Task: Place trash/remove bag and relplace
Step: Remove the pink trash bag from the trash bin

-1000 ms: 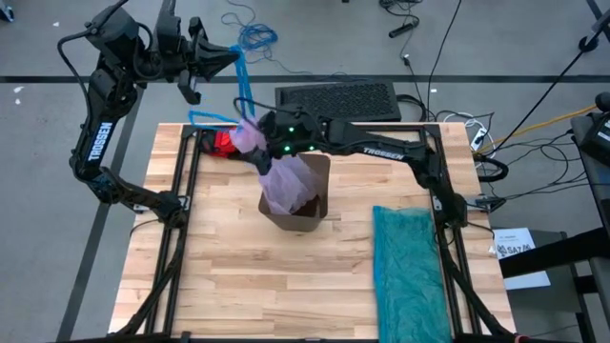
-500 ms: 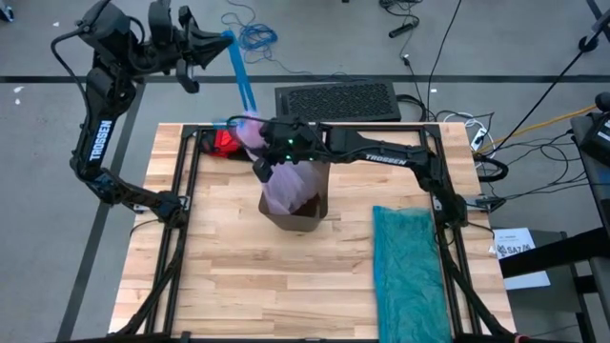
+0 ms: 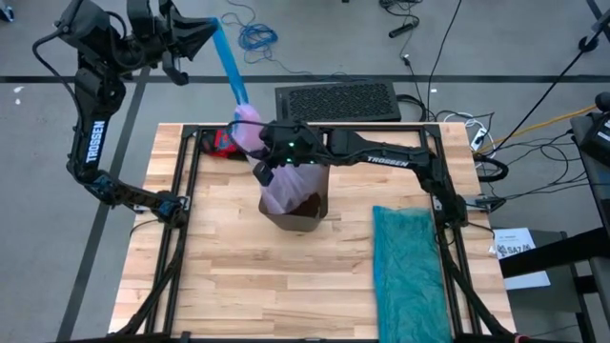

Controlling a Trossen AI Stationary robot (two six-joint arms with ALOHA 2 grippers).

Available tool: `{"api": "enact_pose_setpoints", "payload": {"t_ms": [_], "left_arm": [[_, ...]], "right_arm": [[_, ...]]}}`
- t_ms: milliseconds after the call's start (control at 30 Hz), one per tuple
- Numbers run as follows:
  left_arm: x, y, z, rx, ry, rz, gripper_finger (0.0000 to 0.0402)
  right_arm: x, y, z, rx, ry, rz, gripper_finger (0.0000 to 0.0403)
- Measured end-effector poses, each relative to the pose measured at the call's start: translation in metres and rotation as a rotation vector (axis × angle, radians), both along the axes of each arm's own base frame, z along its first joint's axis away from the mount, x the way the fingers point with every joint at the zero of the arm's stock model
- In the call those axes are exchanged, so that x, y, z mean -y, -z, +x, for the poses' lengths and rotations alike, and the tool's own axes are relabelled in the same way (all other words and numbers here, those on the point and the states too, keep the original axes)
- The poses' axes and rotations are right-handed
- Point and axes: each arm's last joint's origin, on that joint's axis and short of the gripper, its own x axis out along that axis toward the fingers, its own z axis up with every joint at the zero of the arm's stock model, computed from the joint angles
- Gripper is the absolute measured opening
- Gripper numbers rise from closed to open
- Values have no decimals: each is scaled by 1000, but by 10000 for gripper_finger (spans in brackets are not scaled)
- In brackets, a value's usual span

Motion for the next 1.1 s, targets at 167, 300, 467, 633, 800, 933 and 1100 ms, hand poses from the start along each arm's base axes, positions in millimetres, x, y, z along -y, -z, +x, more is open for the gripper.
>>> {"api": "enact_pose_setpoints", "payload": {"t_ms": [167, 300, 467, 633, 800, 933, 1100], "left_arm": [[2, -1, -1, 2, 4, 1, 114], [4, -2, -3, 13, 2, -18, 157], [11, -6, -8, 42, -32, 2, 183], [20, -13, -15, 90, -54, 58, 184], [25, -14, -19, 94, -66, 56, 184], [28, -15, -21, 98, -67, 57, 184], [35, -16, -26, 103, -67, 63, 184]], "right_arm": [[2, -20, -11, 61, 3, -25, 0], [3, -40, -21, 138, 5, -31, 0], [8, -76, -48, 237, 62, -109, 0], [27, -107, -84, 250, 205, -248, 0], [50, -130, -130, 162, 381, -388, 0], [64, -139, -174, 0, 553, -437, 0], [77, -124, -216, -240, 620, -309, 0]]}}
